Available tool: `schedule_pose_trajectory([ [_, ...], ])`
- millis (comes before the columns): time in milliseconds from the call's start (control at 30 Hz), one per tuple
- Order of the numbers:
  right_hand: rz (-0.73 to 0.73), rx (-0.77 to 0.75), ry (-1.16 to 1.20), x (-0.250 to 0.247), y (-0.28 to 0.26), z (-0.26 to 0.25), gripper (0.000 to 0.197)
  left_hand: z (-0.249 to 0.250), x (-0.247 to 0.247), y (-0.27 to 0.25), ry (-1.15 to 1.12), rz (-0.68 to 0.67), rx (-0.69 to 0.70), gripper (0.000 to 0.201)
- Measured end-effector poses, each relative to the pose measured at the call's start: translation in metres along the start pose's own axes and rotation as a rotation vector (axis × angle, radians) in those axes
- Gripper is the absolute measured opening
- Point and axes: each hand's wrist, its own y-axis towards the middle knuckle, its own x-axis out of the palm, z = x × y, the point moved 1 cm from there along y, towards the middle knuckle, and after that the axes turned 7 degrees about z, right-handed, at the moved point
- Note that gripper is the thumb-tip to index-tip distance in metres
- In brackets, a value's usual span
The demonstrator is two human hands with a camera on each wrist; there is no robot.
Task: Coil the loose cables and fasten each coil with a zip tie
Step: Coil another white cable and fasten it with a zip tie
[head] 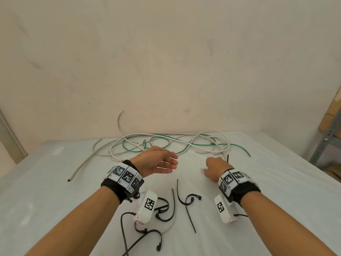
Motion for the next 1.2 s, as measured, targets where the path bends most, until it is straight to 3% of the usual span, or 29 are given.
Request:
schedule_pose_trajectory([
  [133, 0.095, -0.01, 0.073, 0.003, 0.008, -0.008, 0.025, 0.002, -0.005, 0.001, 0.015, 0.004, 0.02, 0.031],
  [200, 0.219, -0.042, 0.254, -0.004, 0.008, -0.016, 0.013, 0.0, -0.006, 0.003, 0.055, 0.008, 0.033, 0.029],
  [300, 0.371, -0.123, 0.657, -0.023, -0.004, -0.035, 0.013, -0.006, -0.001, 0.007, 0.1, 0.002, 0.055, 0.028],
  [433, 0.258, -0.22, 1.006, -0.045, -0.023, -0.067, 0.01, -0.01, 0.015, 0.01, 0.087, -0.092, 0.112, 0.043],
  [600, 0.281, -0.306, 0.94, -0.045, -0.022, -0.085, 0.005, -0.012, 0.024, 0.017, 0.005, -0.054, 0.199, 0.029],
  [767, 0.245, -0.273, 0.801, -0.031, -0.005, -0.066, 0.014, -0.004, -0.008, 0.015, -0.078, 0.215, 0.146, 0.017],
  [933, -0.087, -0.367, 0.39, -0.009, 0.008, -0.052, 0.043, 0.022, -0.051, 0.012, -0.204, 0.383, 0.239, 0.021],
  [1100, 0.146, -0.291, 0.457, -0.002, 0.02, -0.063, 0.01, 0.048, -0.073, 0.006, -0.343, 0.454, 0.307, 0.036],
  [1200, 0.109, -0.144, 0.79, -0.008, 0.027, -0.069, 0.015, 0.049, -0.086, -0.001, -0.368, 0.499, 0.273, 0.038],
])
